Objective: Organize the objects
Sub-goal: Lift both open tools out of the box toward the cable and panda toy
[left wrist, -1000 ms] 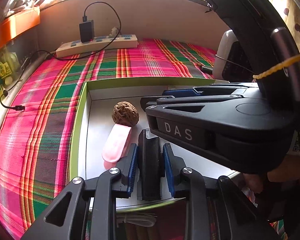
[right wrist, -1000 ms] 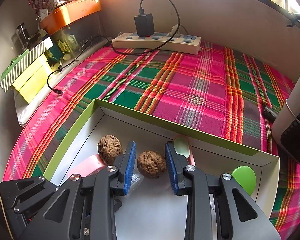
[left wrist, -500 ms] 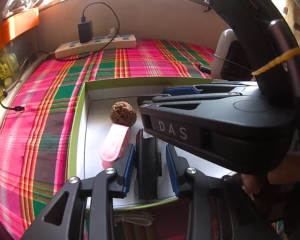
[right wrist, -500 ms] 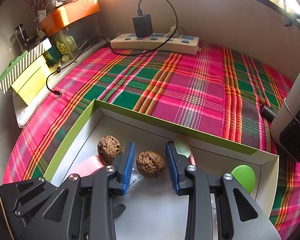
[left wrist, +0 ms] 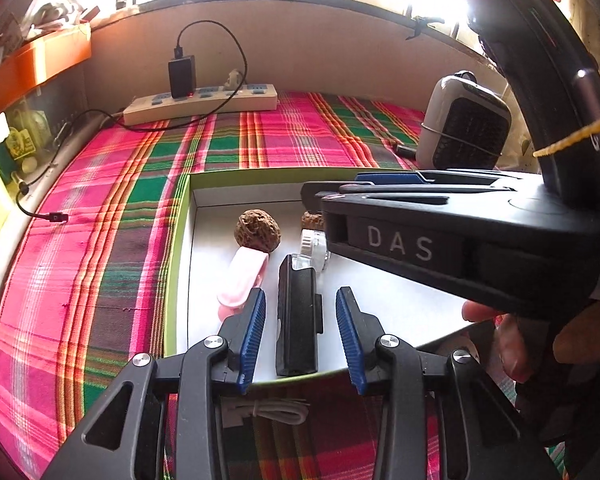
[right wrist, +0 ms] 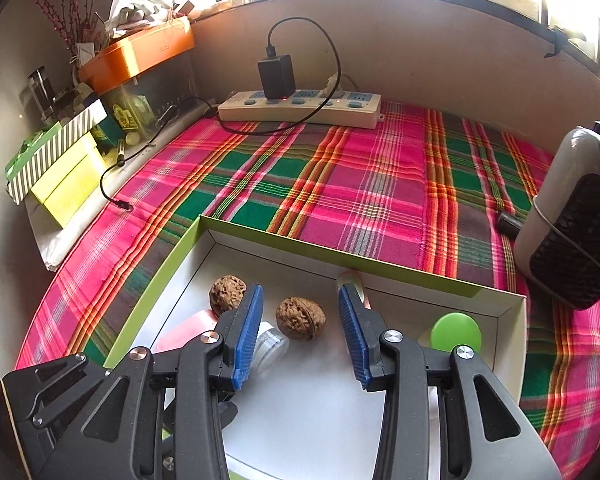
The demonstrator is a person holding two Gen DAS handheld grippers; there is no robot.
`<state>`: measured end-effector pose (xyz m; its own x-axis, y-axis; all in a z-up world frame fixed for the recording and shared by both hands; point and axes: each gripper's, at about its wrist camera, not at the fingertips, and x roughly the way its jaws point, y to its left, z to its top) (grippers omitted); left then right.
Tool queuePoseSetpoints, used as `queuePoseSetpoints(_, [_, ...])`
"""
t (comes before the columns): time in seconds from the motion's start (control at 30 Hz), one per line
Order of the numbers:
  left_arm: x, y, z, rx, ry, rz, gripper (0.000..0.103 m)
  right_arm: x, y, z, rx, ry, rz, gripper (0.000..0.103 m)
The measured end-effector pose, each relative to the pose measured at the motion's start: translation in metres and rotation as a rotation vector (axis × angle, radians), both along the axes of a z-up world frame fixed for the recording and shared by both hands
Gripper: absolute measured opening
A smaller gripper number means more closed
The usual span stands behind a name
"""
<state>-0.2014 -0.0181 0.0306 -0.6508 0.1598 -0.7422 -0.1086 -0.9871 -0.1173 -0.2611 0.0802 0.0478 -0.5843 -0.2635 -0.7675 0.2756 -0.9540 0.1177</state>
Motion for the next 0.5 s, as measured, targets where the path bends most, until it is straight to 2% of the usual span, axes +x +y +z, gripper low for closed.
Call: queuePoseSetpoints(0.5, [0.044, -0.014, 0.022, -0.029, 0.049, 0.027, 0.035, 0.049, 0.009, 0.026, -0.012, 0.073, -0.066, 0.041])
